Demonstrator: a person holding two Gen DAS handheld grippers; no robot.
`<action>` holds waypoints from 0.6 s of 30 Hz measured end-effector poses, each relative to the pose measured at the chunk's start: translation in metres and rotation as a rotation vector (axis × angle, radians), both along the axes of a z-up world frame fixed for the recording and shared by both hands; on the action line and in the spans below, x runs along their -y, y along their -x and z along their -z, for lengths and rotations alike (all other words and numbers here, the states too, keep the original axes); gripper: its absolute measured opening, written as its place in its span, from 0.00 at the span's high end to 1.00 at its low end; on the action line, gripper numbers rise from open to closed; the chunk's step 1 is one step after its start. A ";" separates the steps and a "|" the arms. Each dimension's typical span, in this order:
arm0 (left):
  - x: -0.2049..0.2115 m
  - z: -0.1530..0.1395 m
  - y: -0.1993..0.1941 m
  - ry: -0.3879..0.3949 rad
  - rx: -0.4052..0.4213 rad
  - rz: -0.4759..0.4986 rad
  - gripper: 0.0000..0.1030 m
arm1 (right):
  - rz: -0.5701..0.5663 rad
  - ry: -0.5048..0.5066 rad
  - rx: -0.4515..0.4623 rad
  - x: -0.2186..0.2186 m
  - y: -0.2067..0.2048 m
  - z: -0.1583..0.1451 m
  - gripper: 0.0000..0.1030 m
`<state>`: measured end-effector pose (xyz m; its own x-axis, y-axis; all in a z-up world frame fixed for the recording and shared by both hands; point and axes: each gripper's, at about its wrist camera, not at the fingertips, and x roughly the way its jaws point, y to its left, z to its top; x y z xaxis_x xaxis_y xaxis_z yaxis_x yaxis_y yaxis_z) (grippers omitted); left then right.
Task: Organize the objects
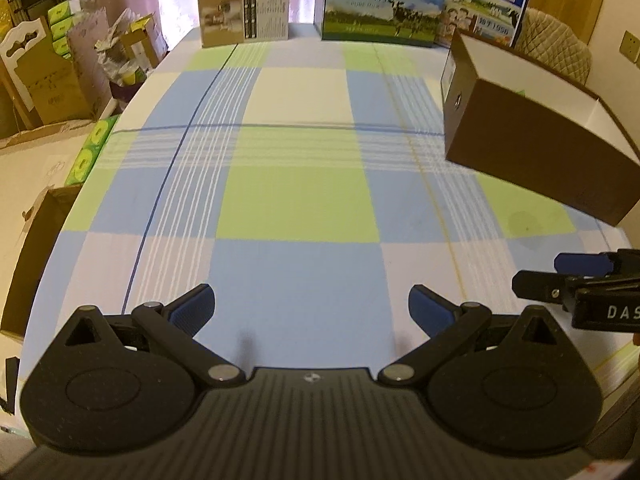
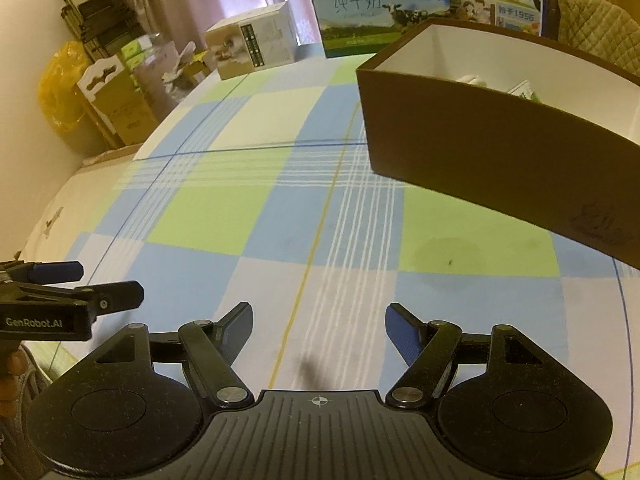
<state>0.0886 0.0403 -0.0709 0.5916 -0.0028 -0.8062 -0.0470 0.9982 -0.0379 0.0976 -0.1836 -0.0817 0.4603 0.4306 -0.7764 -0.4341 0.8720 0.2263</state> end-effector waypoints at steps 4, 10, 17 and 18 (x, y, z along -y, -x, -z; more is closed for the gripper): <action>-0.003 0.005 0.000 0.006 -0.023 -0.007 0.01 | -0.012 0.007 -0.009 -0.004 0.001 0.004 0.32; 0.000 0.008 -0.001 0.003 -0.035 0.001 0.01 | -0.014 0.006 -0.013 -0.006 0.000 0.006 0.32; 0.003 0.010 -0.003 0.000 -0.042 0.010 0.01 | -0.018 0.005 -0.018 -0.006 -0.001 0.007 0.32; 0.003 0.011 -0.003 0.000 -0.043 0.011 0.01 | -0.018 0.007 -0.019 -0.006 -0.001 0.007 0.32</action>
